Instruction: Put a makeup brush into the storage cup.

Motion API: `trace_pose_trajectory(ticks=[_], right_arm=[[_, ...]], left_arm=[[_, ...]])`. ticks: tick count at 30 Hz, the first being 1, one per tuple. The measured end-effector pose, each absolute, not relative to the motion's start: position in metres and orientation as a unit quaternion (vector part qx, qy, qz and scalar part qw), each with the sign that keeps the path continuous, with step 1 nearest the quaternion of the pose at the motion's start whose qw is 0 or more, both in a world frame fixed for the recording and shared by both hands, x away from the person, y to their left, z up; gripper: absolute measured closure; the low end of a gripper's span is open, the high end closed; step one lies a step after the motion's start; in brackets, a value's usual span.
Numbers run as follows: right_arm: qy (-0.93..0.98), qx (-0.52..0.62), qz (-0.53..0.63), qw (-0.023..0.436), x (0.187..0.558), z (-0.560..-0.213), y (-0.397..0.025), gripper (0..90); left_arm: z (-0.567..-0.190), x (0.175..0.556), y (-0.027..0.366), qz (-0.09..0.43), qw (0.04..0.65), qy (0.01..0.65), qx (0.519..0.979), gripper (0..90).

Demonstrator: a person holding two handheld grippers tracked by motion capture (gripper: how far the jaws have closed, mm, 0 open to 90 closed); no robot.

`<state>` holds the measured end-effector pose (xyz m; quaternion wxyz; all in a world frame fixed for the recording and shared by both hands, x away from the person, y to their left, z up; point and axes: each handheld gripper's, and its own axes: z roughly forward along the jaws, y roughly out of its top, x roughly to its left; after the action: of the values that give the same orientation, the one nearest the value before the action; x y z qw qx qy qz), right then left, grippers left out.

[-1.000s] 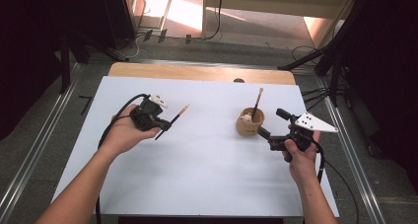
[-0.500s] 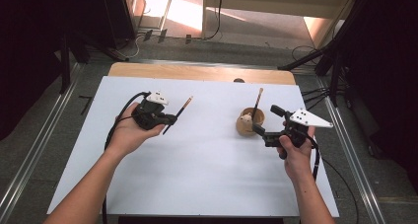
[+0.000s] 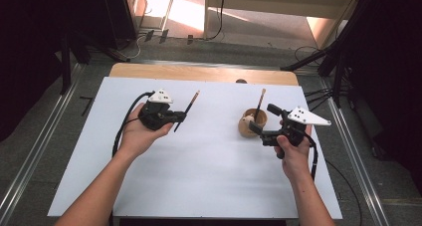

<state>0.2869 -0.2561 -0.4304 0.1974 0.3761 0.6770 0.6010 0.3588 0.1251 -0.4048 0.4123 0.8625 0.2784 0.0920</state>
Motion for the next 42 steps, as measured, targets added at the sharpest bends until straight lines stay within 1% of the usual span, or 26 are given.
trace_pose_trajectory(ticks=[5,9,16,27,32,42], right_arm=[[0.676,0.374,0.602,0.2,0.289,-0.428,-0.253,1.6],[0.677,0.374,0.602,0.197,0.29,-0.425,-0.25,1.6],[0.679,0.37,0.603,0.196,0.293,-0.422,-0.244,1.5],[0.681,0.364,0.609,0.18,0.297,-0.418,-0.232,0.6],[0.684,0.358,0.609,0.182,0.298,-0.416,-0.229,0.6],[0.679,0.36,0.614,0.179,0.301,-0.415,-0.218,6.1]], left_arm=[[-0.405,0.357,0.122,0.089,0.433,0.273,0.855,86.3],[-0.405,0.354,0.118,0.096,0.447,0.268,0.848,86.3],[-0.406,0.352,0.109,0.097,0.461,0.258,0.843,86.3],[-0.406,0.347,0.096,0.099,0.492,0.244,0.83,86.3],[-0.406,0.346,0.093,0.095,0.502,0.242,0.825,86.2],[-0.409,0.342,0.079,0.086,0.522,0.235,0.815,86.3]])
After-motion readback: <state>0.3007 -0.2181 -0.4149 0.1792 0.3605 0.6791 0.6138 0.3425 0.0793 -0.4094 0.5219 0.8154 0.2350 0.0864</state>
